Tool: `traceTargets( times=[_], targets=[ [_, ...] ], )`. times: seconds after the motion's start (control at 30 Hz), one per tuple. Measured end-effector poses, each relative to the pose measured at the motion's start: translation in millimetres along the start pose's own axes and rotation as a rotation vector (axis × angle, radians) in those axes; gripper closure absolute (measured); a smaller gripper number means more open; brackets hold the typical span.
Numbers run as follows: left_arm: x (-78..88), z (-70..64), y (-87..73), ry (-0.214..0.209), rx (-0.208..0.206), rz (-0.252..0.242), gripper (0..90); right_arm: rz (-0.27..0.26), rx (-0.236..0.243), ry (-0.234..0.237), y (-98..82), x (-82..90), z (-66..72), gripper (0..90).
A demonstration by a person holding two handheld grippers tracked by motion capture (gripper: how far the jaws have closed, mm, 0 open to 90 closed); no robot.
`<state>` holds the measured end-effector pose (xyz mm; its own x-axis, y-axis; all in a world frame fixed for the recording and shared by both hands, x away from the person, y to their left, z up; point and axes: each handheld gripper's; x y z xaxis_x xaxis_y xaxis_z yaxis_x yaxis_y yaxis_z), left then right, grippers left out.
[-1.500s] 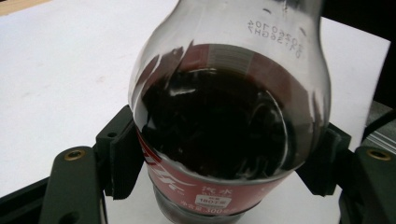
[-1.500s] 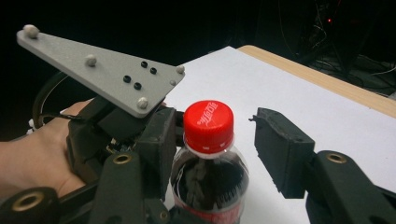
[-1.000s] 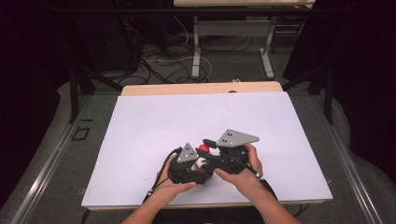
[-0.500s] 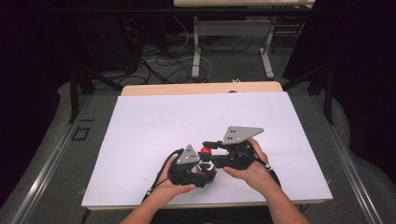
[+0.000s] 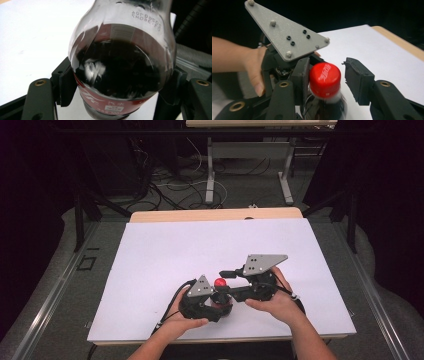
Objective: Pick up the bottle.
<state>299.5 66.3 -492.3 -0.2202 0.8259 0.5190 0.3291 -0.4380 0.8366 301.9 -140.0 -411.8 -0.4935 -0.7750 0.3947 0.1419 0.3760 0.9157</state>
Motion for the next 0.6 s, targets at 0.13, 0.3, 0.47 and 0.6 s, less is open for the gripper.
traceTargets(
  times=[0.13,0.3,0.47,0.6],
  targets=[
    [4.9,4.6,0.2,0.042,0.032,-0.012,28.9,-0.012,-0.054,-0.128,7.3,3.2,11.2,53.1],
    [8.2,6.6,-0.5,0.111,0.074,-0.028,28.9,-0.032,-0.161,-0.241,12.6,-3.3,23.2,55.8],
    [8.8,7.9,-1.3,0.137,0.084,-0.038,28.9,-0.035,-0.223,-0.278,14.5,-15.5,31.0,57.3],
    [7.5,7.8,-1.6,0.148,0.087,-0.033,29.0,-0.033,-0.222,-0.310,14.9,-24.6,34.5,57.4]
  ],
)
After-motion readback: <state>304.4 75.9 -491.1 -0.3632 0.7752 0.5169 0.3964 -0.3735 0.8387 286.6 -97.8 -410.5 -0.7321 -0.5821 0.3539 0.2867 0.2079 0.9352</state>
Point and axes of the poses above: each handheld gripper's, and its own axes: x roughly backward along the jaws, y roughly out of its top, z roughly to its left, and after that the axes turned 9 degrees about -y, right-handed
